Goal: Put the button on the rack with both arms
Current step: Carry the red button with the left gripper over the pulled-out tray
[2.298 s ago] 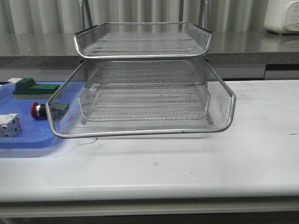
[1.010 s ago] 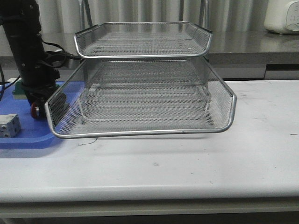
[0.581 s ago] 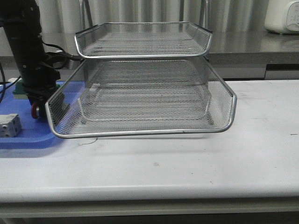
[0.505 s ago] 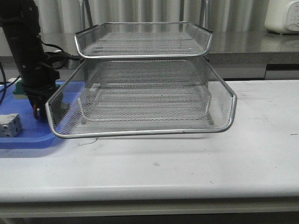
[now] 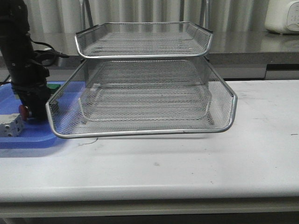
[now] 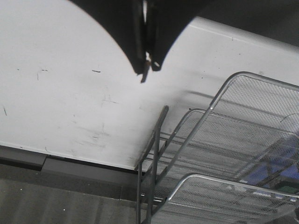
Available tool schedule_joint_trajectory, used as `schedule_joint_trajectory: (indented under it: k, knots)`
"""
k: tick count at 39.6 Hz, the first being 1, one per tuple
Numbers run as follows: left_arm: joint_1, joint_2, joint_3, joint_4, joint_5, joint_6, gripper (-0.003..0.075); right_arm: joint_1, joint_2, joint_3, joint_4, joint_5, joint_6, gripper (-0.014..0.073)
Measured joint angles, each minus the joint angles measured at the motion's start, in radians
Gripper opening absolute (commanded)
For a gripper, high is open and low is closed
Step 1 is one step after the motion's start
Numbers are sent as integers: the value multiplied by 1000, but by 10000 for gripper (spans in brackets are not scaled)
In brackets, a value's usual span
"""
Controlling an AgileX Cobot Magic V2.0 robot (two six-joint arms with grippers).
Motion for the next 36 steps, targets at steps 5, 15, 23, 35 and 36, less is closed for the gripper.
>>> schedule_joint_trajectory:
  k: [5, 15, 23, 35, 36]
  knots:
    - [32, -38, -25, -20, 55, -11, 200, 0, 0, 0, 0, 0, 0, -109]
    - [61, -178, -46, -30, 110, -45, 200, 0, 0, 0, 0, 0, 0, -109]
    - [61, -289, -38, -36, 125, -126, 200, 0, 0, 0, 0, 0, 0, -109]
    - [-36, -521, 110, -41, 132, -150, 200, 0, 0, 0, 0, 0, 0, -109]
    - [-64, -535, 125, -46, 133, -150, 200, 0, 0, 0, 0, 0, 0, -109]
